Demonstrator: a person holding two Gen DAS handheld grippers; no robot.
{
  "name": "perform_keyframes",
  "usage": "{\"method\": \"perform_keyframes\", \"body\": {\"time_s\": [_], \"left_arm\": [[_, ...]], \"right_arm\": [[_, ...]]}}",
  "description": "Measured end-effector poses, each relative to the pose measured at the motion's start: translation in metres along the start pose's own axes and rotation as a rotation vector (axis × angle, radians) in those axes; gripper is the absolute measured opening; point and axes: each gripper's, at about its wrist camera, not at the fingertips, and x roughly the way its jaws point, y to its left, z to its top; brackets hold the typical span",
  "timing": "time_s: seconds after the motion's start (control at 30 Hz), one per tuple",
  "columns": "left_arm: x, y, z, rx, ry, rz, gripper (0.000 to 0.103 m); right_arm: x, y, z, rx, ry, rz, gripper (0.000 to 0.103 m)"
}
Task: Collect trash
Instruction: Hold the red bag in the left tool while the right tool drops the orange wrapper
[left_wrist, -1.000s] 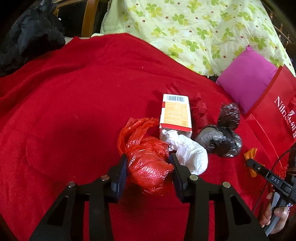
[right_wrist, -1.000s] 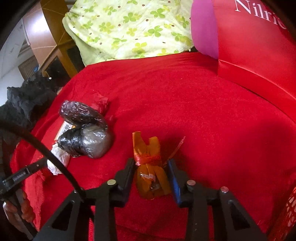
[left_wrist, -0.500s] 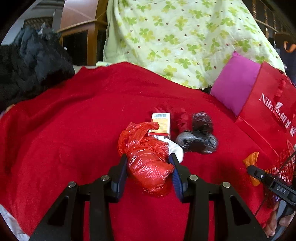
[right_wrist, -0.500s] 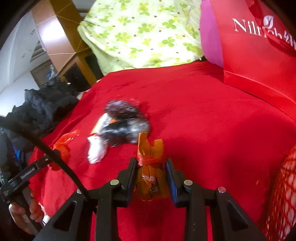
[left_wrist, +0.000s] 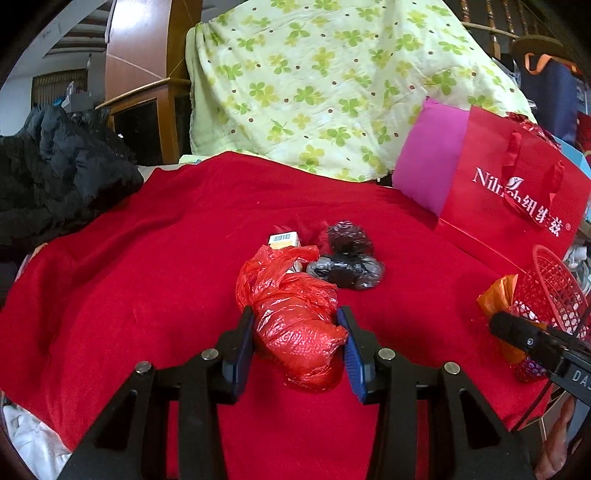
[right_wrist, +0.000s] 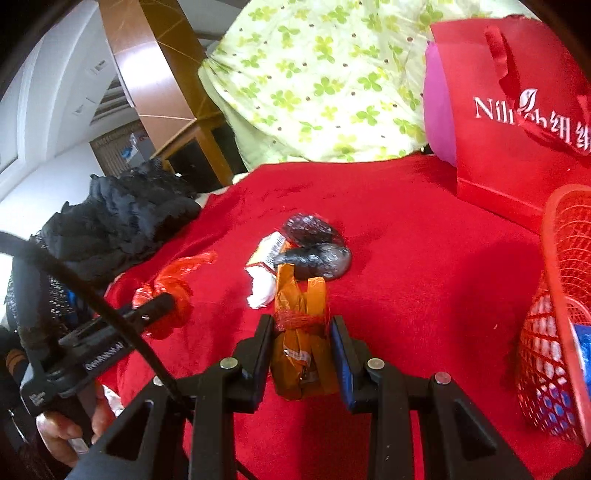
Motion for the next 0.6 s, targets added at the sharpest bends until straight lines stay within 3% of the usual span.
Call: {"method": "perform_keyframes", "body": {"time_s": [0.6], "left_arm": [[-0.044, -0.035, -0.004, 0.087, -0.042, -0.001, 0.045]], "right_arm": [[-0.062, 0.022, -0.01, -0.038, -0.067, 0.012, 0.033]]}}
